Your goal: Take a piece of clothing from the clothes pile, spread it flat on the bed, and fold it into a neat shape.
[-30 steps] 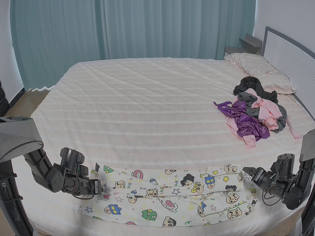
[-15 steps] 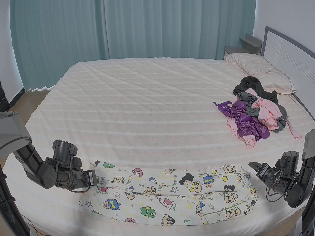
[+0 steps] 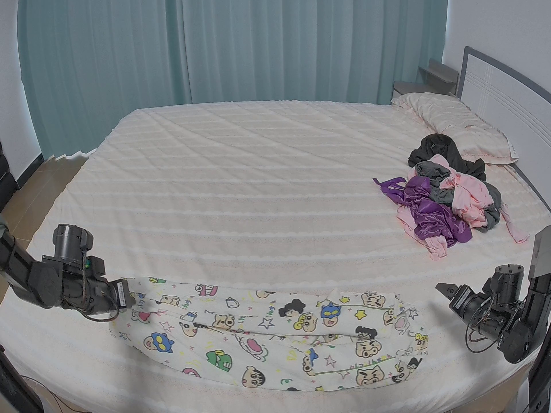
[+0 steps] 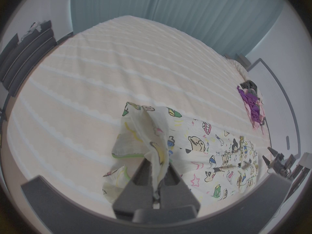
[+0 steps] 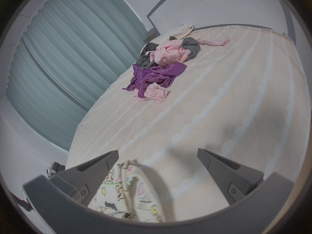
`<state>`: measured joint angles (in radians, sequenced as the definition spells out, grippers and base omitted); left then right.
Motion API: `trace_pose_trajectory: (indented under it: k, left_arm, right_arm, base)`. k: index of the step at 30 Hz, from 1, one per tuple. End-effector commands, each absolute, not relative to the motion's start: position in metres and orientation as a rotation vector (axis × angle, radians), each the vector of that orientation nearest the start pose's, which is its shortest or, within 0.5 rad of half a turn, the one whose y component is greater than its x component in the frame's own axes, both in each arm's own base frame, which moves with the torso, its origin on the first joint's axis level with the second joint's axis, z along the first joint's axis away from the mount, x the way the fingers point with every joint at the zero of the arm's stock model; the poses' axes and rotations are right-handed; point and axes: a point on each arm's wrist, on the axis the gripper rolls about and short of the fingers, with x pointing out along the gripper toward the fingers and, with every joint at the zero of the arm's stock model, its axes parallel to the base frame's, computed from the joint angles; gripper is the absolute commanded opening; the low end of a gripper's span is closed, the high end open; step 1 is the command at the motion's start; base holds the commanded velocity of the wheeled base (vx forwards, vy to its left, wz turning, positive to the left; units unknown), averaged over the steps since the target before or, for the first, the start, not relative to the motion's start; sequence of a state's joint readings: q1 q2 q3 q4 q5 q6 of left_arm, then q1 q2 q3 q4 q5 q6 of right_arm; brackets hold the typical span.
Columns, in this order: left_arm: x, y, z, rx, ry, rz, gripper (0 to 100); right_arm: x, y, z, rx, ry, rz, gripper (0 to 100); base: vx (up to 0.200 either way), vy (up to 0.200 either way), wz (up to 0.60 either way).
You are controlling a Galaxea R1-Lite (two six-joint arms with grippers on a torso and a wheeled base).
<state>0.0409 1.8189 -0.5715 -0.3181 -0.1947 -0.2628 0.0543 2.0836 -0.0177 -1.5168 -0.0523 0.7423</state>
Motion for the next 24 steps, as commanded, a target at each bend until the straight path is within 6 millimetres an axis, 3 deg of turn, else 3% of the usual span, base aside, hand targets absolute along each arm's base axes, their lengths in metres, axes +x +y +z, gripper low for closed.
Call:
trace_pose_trajectory:
  k: [1, 8, 14, 19, 24]
  left_arm:
    - [0.261, 0.033, 0.092, -0.362, 0.859, 0.053, 0]
    - [0.257, 0.075, 0.116, -0.332, 0.823, 0.155, 0]
    - [0.258, 0.100, 0.135, -0.326, 0.804, 0.218, 0]
    - [0.251, 0.094, 0.148, -0.315, 0.801, 0.209, 0]
    - [0.249, 0.054, 0.153, -0.241, 0.825, 0.163, 0]
  right_arm:
    - [0.214, 0.010, 0.017, 0.692, 0.541, -0.210, 100]
    - [0.214, 0.010, 0.017, 0.693, 0.539, -0.211, 100]
    - [0.215, 0.006, 0.018, 0.693, 0.515, -0.216, 100]
    - [0.215, 0.006, 0.018, 0.693, 0.514, -0.216, 100]
    - [0.215, 0.006, 0.019, 0.693, 0.509, -0.215, 100]
  base:
    - [0.000, 0.000, 0.00]
    - [0.000, 0.000, 0.00]
    - [0.000, 0.000, 0.00]
    - [0.000, 0.000, 0.00]
    - [0.000, 0.000, 0.00]
